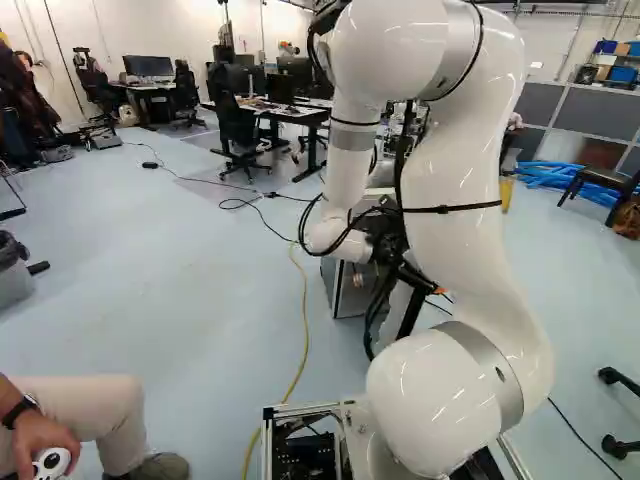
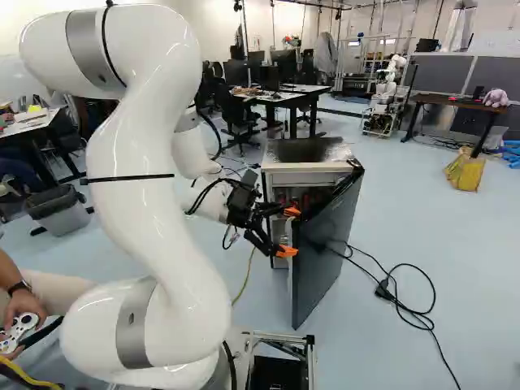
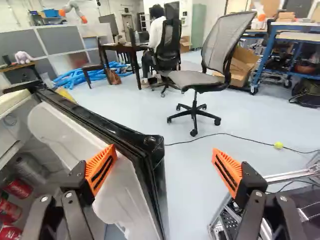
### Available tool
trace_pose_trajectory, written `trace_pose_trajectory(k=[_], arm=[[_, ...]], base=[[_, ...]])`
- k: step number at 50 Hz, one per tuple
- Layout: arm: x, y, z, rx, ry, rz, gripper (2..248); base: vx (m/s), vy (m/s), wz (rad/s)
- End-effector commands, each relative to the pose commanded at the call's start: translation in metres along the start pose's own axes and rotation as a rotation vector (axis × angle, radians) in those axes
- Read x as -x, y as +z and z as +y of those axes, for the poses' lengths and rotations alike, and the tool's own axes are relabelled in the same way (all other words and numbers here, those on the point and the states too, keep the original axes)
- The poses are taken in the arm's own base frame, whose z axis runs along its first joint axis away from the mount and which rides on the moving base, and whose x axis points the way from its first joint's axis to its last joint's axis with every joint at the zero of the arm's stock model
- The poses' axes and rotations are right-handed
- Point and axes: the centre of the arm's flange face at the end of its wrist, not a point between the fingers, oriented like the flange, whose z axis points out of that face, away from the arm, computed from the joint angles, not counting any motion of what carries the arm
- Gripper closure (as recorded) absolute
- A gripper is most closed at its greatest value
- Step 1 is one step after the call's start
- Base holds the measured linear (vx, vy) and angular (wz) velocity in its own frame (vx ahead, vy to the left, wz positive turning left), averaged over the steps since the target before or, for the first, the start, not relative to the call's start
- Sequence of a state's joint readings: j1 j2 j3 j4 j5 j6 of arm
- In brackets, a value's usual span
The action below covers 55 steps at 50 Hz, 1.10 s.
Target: Grab a drink from the fridge
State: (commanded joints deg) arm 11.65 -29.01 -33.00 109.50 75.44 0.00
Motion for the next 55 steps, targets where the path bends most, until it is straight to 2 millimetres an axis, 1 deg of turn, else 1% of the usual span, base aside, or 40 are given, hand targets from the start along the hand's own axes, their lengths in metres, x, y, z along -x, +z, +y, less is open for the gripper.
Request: trace_pose_trajectory(k=[26,55], arm=[[-0.012,0.026,-0.012,0.177,0.081,0.015,3],[-0.028,0.066,-0.046,0.294,0.18,0.009,3]], base=[[0.0,0.0,0.0],[0.0,0.0,0.0]])
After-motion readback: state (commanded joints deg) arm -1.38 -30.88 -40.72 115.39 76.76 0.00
